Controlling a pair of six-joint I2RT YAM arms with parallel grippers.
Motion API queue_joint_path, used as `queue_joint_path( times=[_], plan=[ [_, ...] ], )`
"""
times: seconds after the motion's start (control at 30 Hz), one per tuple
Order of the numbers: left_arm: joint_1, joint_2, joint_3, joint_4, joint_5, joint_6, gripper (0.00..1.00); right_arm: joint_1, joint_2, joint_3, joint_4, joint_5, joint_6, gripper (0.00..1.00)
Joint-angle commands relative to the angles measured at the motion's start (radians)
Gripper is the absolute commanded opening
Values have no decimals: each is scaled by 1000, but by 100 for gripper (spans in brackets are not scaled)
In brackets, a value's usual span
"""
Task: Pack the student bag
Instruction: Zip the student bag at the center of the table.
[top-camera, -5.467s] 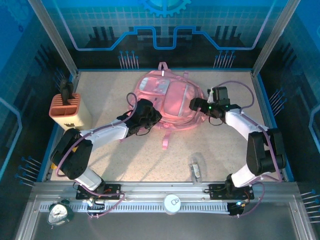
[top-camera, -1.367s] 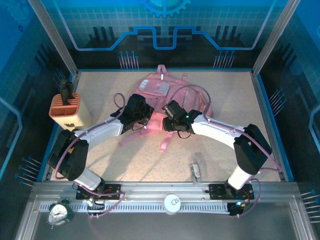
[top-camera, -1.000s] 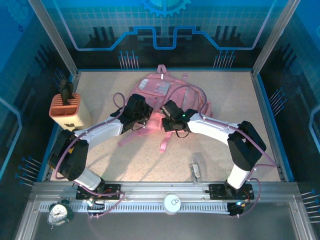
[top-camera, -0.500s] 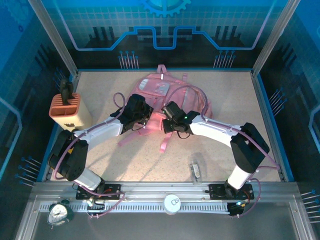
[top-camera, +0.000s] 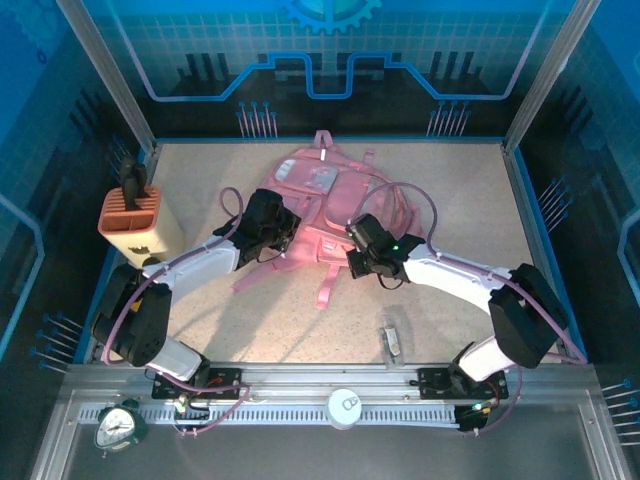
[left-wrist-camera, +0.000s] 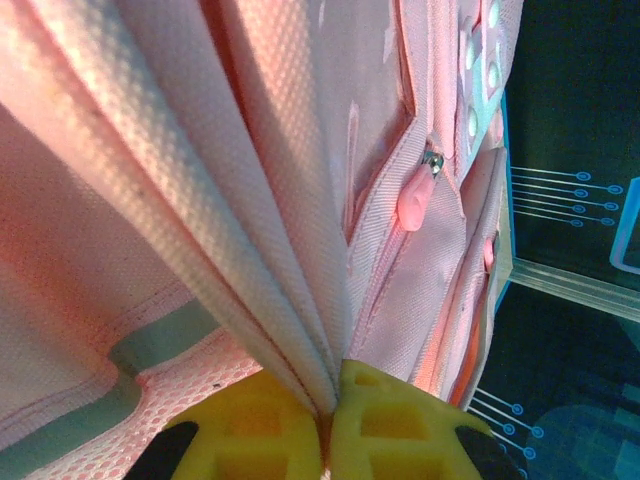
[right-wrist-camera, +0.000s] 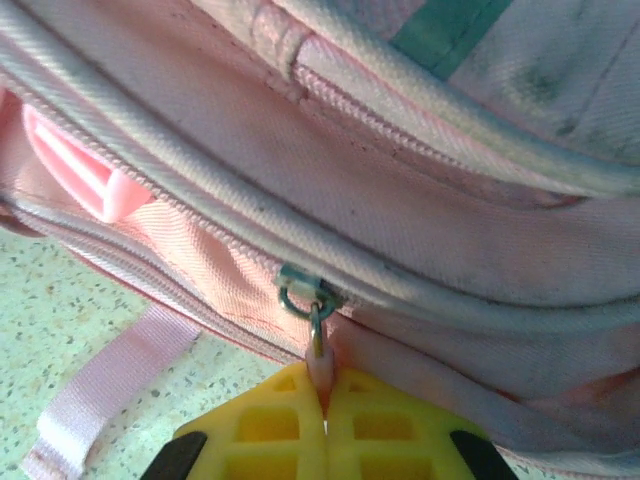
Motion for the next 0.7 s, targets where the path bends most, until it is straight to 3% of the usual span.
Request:
queue_joint_path(
  times=[0.0,0.1,0.5,0.67],
  plan=[
    [23,-36,2,45,-20,26,0,-31,-44,-21,16,-78,-54,0],
    [23,-32,7,49,-13,27,0,-39,-50,-10,22,-101,-57,0],
    [21,-36,5,51,-13,32,0,-56,49,26,119,-147,-68,30],
    [22,-31,5,60,-10,30,0,-57,71,48,122,-115,-57,36]
  ],
)
